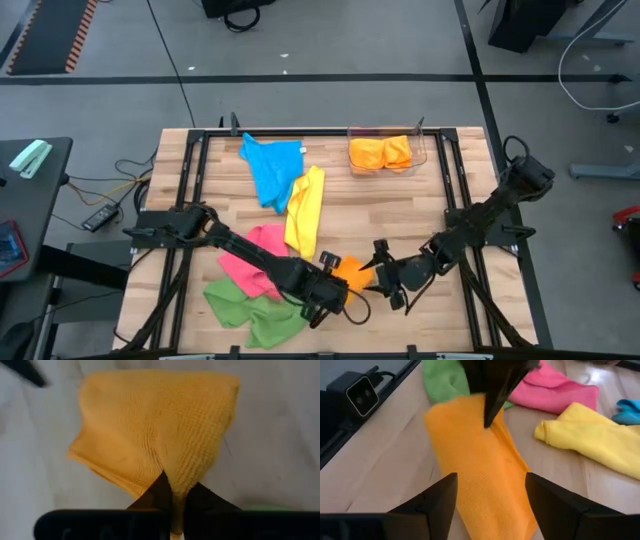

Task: Fold microfiber towels
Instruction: Stack the folded orange microfiber cloth on top of the other folded orange microfiber cloth

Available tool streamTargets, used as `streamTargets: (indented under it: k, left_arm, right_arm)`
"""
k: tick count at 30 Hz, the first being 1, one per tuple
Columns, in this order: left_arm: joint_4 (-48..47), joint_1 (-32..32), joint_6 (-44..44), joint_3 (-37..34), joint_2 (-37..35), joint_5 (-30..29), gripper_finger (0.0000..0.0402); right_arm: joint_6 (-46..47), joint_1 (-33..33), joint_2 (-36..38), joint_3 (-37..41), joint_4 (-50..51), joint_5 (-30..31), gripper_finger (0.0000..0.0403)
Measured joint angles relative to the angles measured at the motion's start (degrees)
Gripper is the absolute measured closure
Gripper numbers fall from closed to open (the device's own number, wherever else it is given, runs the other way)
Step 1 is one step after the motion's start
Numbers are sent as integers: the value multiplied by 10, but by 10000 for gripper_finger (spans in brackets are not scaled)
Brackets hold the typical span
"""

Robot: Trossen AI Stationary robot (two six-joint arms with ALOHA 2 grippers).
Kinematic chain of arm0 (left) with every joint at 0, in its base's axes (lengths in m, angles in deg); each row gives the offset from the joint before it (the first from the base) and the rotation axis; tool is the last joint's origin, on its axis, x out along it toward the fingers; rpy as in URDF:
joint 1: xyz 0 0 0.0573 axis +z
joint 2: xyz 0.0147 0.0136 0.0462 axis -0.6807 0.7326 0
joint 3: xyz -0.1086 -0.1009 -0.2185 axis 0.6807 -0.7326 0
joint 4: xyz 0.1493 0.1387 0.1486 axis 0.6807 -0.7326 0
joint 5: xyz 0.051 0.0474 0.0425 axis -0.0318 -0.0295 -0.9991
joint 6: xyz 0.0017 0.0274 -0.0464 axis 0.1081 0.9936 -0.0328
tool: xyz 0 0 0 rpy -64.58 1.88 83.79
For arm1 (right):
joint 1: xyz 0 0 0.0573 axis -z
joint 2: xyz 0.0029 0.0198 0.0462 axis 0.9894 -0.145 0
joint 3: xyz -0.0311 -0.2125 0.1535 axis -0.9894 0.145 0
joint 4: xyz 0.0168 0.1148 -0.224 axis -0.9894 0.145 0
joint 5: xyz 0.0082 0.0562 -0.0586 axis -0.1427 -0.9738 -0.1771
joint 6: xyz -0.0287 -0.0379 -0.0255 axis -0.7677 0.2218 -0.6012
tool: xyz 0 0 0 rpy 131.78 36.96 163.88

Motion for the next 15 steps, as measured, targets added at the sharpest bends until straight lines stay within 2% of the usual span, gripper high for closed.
streamTargets:
  k: [3,7,11,15]
  left_arm:
    - [5,14,-28,1,-13,21,363]
    - [10,30,-56,1,-23,38,372]
    - [19,42,-78,1,-28,53,385]
    - [24,51,-88,1,-28,70,377]
  right_arm:
    - [-4,-20,0,0,-6,34,142]
    - [-24,-43,0,0,-14,91,130]
    - [-23,-47,0,0,-23,98,127]
    - [-20,-49,-14,-1,-44,116,127]
